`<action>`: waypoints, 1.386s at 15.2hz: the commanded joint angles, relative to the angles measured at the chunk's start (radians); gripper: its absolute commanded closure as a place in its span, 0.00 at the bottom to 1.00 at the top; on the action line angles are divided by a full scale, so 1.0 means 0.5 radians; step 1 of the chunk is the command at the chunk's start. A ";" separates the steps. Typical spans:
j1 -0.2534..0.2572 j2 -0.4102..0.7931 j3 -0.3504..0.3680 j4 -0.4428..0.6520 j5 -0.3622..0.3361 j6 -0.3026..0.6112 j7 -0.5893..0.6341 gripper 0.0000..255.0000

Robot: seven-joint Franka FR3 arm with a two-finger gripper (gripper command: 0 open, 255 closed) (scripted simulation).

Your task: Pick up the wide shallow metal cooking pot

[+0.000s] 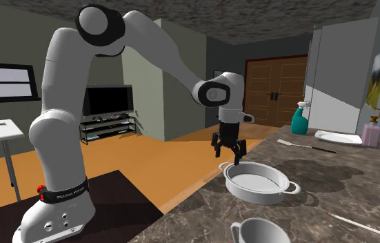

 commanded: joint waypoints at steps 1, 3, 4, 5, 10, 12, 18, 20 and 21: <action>-0.009 0.040 0.004 -0.008 0.018 0.047 -0.018 0.00; -0.014 0.074 0.010 -0.021 0.034 0.092 -0.028 0.00; -0.016 0.092 0.013 -0.027 0.042 0.115 -0.033 0.00; -0.018 0.102 0.015 -0.030 0.046 0.128 -0.036 0.00; -0.017 0.104 0.016 -0.027 0.047 0.126 -0.035 1.00; -0.017 0.105 0.016 -0.026 0.047 0.126 -0.035 1.00; -0.013 0.067 0.008 -0.019 0.030 0.083 -0.026 1.00; -0.008 0.033 0.002 -0.005 0.015 0.037 -0.016 1.00; -0.006 0.017 -0.001 0.002 0.008 0.014 -0.011 1.00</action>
